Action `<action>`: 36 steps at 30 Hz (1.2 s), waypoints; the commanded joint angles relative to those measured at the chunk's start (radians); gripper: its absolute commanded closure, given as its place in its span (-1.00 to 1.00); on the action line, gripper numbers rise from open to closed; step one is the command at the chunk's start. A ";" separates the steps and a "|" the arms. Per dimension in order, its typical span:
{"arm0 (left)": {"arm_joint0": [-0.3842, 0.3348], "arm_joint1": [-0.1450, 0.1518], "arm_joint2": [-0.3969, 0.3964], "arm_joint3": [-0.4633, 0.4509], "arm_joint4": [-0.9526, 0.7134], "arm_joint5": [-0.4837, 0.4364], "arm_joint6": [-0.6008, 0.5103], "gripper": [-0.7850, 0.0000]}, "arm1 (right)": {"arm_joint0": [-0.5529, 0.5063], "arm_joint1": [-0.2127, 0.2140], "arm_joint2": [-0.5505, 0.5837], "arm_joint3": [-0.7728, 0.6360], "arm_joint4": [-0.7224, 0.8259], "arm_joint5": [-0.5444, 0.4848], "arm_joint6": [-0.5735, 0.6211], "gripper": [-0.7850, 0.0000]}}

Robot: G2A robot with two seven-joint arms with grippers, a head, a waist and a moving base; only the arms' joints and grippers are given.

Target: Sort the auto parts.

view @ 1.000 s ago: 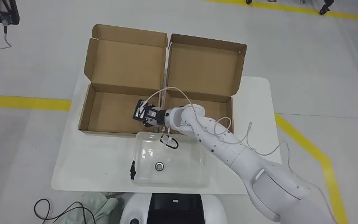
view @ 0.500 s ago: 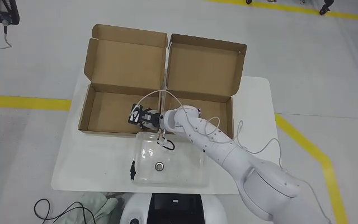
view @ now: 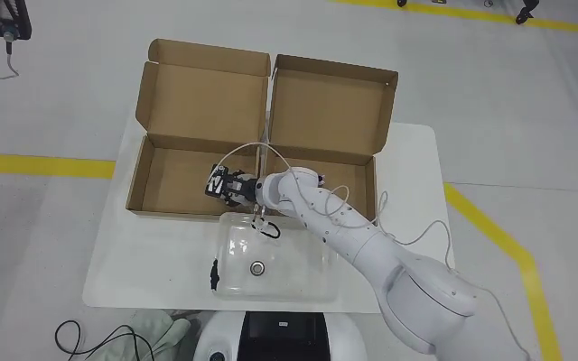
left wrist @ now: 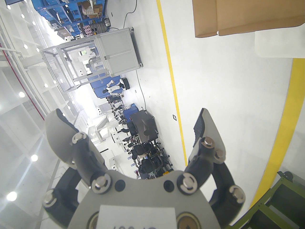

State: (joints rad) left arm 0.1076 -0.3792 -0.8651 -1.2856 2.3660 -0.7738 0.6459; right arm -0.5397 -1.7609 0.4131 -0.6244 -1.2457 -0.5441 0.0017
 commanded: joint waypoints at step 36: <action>0.000 0.000 0.000 0.000 0.000 0.000 0.000 -1.00 | -0.302 0.192 0.305 -0.747 -0.124 -0.181 0.204 0.07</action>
State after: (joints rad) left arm 0.1076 -0.3792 -0.8651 -1.2856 2.3660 -0.7738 0.6459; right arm -0.8213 -1.5780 0.7005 -1.3393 -1.3724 -0.7099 0.1937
